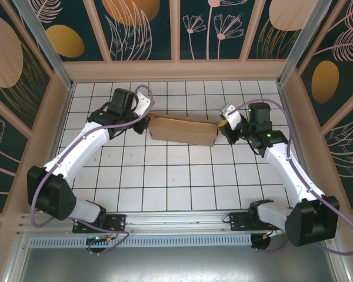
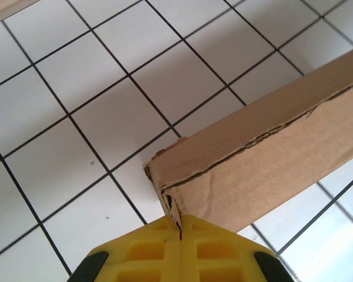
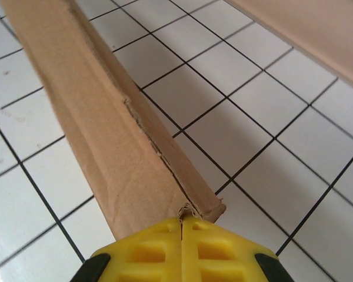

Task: Fold the paper box

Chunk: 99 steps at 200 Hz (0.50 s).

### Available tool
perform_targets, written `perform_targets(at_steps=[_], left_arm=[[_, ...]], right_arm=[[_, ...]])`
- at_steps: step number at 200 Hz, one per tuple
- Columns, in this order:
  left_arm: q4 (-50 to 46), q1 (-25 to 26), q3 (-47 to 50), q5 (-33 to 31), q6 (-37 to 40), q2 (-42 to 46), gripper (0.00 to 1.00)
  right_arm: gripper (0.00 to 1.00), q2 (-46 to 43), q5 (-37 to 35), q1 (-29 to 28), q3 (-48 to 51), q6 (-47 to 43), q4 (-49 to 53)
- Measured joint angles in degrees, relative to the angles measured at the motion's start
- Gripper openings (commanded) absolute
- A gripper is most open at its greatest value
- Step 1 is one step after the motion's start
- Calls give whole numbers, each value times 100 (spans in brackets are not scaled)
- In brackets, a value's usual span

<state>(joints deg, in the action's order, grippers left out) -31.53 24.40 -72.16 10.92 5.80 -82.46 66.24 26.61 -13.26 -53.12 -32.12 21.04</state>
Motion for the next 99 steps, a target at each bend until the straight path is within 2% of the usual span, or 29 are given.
perform_targets(at_steps=[29, 60, 99], left_arm=[[-223, -9, -269, 28, -669, -37, 0], [-608, -9, -796, 107, -1403, -507, 0], [-1075, -9, -1014, 282, -1902, -994, 0]], right_arm=[[0, 297, -468, -236, -280, 662, 74], [0, 654, -796, -284, -741, 1351, 323], [0, 968, -1102, -289, -1237, 2223, 592]])
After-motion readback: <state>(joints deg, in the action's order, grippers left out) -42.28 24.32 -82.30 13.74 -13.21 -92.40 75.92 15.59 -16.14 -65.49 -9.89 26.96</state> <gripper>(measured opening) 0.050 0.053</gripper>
